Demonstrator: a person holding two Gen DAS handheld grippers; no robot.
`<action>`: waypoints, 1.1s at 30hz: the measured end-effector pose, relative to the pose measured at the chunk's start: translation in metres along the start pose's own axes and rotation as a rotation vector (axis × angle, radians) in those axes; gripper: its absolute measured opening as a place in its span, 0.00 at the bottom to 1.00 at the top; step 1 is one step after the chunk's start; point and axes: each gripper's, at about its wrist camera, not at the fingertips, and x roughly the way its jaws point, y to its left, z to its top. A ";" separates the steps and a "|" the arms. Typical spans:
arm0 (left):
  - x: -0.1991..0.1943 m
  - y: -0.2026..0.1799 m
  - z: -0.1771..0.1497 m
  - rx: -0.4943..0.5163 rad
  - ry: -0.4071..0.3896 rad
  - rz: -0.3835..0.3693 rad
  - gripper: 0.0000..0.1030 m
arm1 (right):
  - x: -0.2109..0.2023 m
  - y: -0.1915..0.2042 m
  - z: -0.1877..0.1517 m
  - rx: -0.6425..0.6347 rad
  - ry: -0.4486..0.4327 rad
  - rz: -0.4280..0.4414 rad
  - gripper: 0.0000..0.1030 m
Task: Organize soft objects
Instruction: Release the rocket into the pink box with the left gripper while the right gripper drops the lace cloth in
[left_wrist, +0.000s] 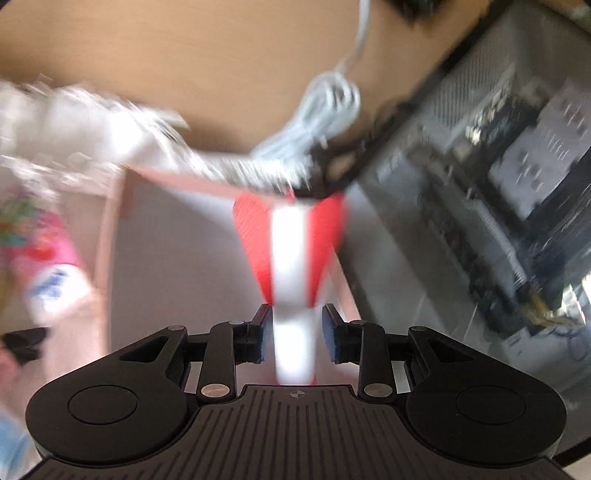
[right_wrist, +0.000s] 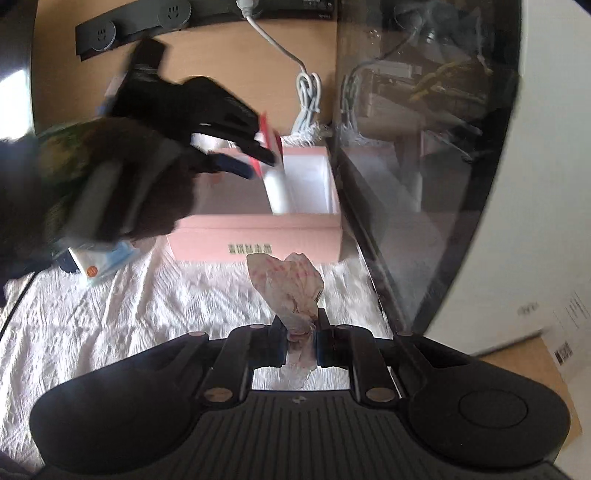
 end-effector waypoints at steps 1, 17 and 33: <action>-0.012 0.004 -0.002 -0.011 -0.023 0.016 0.31 | 0.001 -0.001 0.005 -0.005 -0.014 0.014 0.13; -0.163 0.065 -0.096 0.110 -0.066 0.306 0.31 | 0.152 -0.002 0.153 0.005 -0.062 -0.041 0.27; -0.237 0.135 -0.143 -0.121 -0.093 0.492 0.31 | 0.116 0.108 0.101 -0.203 -0.037 0.360 0.68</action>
